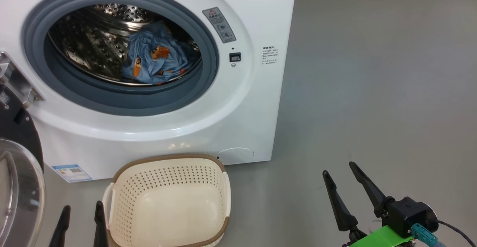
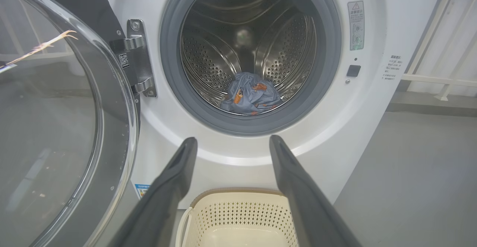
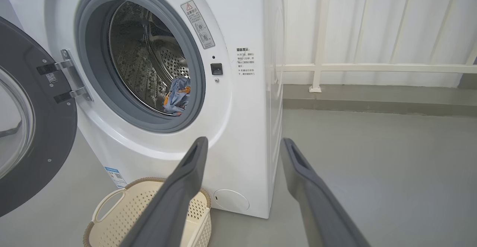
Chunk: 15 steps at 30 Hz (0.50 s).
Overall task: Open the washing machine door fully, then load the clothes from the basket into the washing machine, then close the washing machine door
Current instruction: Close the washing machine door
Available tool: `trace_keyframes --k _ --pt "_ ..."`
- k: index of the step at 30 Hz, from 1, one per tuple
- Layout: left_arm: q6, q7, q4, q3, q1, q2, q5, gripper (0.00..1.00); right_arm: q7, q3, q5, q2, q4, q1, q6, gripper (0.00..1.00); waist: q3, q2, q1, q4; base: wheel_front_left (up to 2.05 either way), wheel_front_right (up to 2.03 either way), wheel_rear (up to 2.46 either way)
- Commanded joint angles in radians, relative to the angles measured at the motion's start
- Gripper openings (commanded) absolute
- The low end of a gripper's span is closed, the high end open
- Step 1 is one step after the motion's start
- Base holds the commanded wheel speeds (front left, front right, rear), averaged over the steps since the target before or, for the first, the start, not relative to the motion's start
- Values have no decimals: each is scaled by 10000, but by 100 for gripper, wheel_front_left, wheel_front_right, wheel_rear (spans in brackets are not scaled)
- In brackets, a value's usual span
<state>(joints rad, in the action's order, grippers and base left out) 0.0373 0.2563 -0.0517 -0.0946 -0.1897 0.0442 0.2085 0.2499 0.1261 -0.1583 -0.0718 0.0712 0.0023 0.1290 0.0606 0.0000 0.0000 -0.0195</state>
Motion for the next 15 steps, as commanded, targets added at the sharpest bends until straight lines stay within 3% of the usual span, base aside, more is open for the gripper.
trace_keyframes --k 1,15 --pt "26 55 -181 -367 259 61 50 100 118 220 122 -6 -259 -94 17 100 20 0 0 1 0 0 0" --pt "-87 55 -170 -377 449 61 75 100 118 169 141 -12 -227 -187 17 100 158 0 0 23 0 0 0"
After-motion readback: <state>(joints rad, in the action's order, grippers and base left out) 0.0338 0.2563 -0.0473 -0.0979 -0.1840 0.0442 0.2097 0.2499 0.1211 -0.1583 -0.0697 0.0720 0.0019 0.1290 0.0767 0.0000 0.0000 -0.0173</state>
